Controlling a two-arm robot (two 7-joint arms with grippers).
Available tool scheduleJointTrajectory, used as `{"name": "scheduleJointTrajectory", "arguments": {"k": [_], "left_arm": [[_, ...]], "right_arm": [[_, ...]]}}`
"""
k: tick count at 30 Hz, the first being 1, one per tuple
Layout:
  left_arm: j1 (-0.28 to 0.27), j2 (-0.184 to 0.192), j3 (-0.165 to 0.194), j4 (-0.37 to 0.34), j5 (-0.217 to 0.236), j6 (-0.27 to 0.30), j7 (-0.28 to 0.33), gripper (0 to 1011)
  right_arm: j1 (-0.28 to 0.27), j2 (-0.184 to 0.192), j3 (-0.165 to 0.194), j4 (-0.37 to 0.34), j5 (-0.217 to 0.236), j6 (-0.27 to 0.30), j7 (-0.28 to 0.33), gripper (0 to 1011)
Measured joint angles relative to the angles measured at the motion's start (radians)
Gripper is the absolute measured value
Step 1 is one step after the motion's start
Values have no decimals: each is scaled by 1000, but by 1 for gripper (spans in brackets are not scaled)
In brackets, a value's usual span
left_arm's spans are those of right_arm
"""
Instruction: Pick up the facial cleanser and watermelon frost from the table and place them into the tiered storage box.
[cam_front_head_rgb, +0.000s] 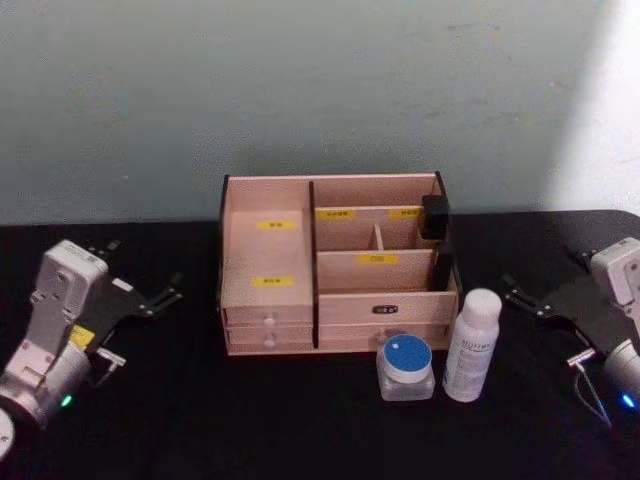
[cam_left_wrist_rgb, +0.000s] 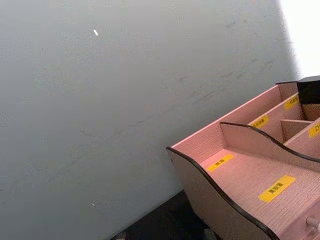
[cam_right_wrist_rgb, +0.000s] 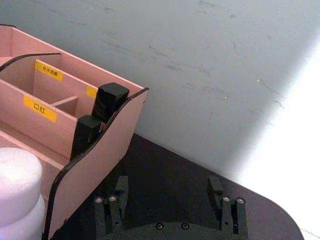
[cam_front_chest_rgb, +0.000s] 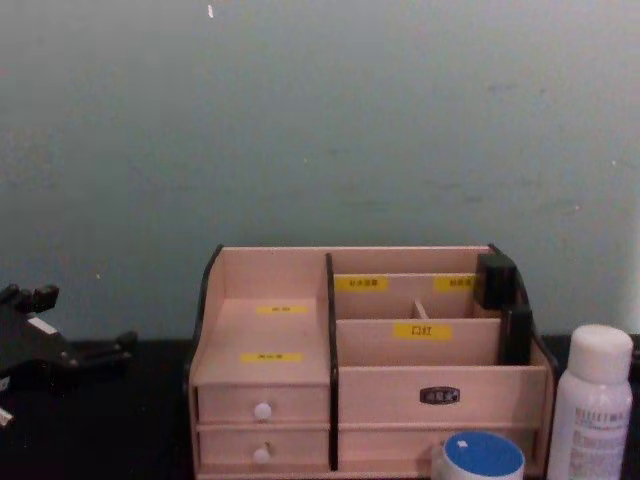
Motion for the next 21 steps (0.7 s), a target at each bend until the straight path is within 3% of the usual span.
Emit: {"name": "scheduleJointTrajectory", "arguments": {"k": [16, 21], "left_arm": [[0, 0, 0, 0, 0, 0, 0, 1001], [0, 0, 0, 0, 0, 0, 0, 1001]], "right_arm": [[0, 0, 0, 0, 0, 0, 0, 1002], [-11, -3, 19, -7, 0, 2, 19, 1002]]}}
